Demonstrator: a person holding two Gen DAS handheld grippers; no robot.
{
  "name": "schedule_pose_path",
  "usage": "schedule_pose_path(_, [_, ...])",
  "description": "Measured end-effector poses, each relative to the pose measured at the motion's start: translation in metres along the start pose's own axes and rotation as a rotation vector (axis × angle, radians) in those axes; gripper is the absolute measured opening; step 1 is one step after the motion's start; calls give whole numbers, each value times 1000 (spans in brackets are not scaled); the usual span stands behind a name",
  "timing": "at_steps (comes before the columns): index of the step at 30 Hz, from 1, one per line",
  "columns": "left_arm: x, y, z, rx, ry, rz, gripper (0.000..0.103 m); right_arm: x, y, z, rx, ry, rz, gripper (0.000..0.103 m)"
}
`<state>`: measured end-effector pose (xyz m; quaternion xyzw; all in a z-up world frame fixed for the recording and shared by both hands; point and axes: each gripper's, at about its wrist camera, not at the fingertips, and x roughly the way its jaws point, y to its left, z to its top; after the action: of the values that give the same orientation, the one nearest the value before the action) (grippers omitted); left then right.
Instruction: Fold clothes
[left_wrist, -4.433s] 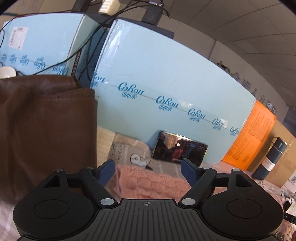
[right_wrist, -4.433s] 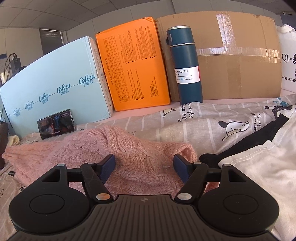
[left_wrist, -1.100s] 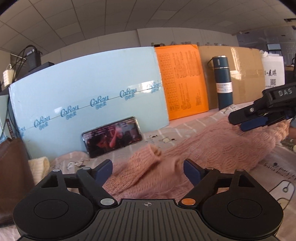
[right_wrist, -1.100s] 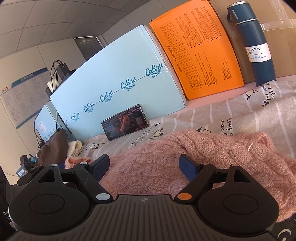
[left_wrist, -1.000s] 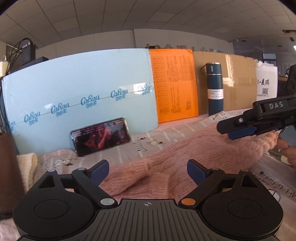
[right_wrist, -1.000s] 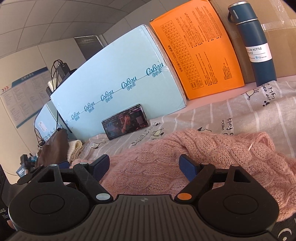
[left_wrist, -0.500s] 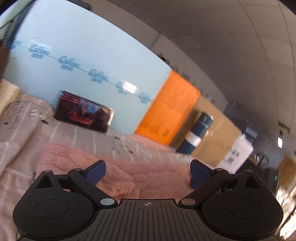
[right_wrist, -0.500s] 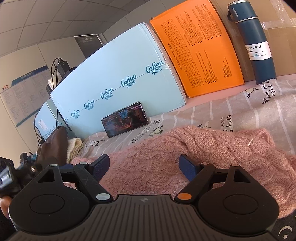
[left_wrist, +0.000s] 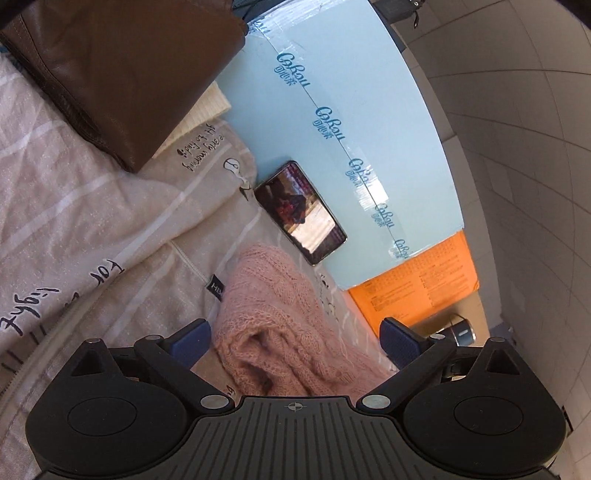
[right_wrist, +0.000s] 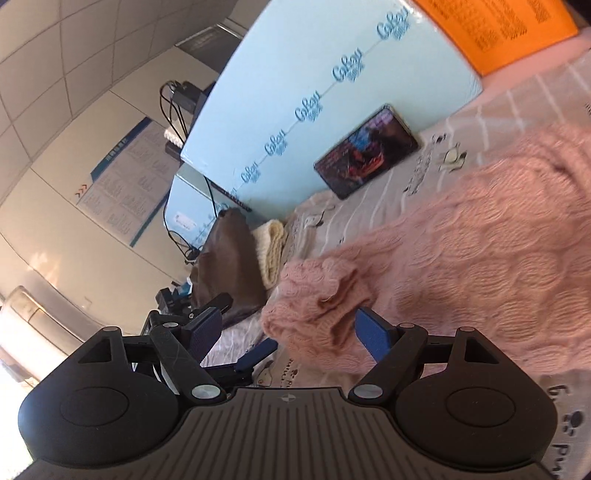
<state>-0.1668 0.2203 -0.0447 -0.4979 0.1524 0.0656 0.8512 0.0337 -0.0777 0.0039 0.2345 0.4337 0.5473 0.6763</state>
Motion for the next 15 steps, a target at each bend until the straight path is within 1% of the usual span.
schedule_pose_path(4, [1,-1,-1,20,-8,-5,99,40,2,4,77,69,-152,78])
schedule_pose_path(6, [3,-1,-2,34,-13,-11,99,53,-8,6,150,84,-196,78])
schedule_pose_path(7, [3,0,-2,39,-16,-14,99,55,-6,6,139,71,-214,76])
schedule_pose_path(8, [2,0,-2,41,-19,-17,99,57,-4,7,128,59,-233,70])
schedule_pose_path(10, [1,-1,-3,46,-24,-21,99,60,0,9,106,33,-270,37])
schedule_pose_path(11, [1,-1,-4,51,-24,-22,99,61,2,10,93,21,-288,31])
schedule_pose_path(12, [1,-1,-4,55,-24,-22,99,63,6,10,37,6,-302,22])
schedule_pose_path(13, [2,-2,-5,62,-25,-21,99,64,10,9,-13,-5,-320,19])
schedule_pose_path(15, [3,-3,-6,80,-22,-13,99,66,17,6,-111,-29,-357,19])
